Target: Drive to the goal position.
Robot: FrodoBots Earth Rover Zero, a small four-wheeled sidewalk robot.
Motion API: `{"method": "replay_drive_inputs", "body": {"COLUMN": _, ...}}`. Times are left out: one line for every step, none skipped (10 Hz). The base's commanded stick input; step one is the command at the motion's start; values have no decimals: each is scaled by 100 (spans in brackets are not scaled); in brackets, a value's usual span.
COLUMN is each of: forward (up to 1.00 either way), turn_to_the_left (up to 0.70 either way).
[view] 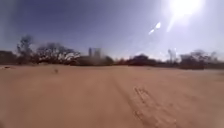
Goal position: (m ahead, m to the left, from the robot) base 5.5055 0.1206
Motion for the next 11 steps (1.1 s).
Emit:
{"method": "replay_drive_inputs", "body": {"forward": 100, "turn_to_the_left": 0}}
{"method": "replay_drive_inputs", "body": {"forward": 100, "turn_to_the_left": 0}}
{"method": "replay_drive_inputs", "body": {"forward": 100, "turn_to_the_left": 0}}
{"method": "replay_drive_inputs", "body": {"forward": 100, "turn_to_the_left": 0}}
{"method": "replay_drive_inputs", "body": {"forward": 100, "turn_to_the_left": 0}}
{"method": "replay_drive_inputs", "body": {"forward": 100, "turn_to_the_left": 0}}
{"method": "replay_drive_inputs", "body": {"forward": 100, "turn_to_the_left": 0}}
{"method": "replay_drive_inputs", "body": {"forward": 100, "turn_to_the_left": 0}}
{"method": "replay_drive_inputs", "body": {"forward": 100, "turn_to_the_left": 0}}
{"method": "replay_drive_inputs", "body": {"forward": 100, "turn_to_the_left": 0}}
{"method": "replay_drive_inputs", "body": {"forward": 100, "turn_to_the_left": 0}}
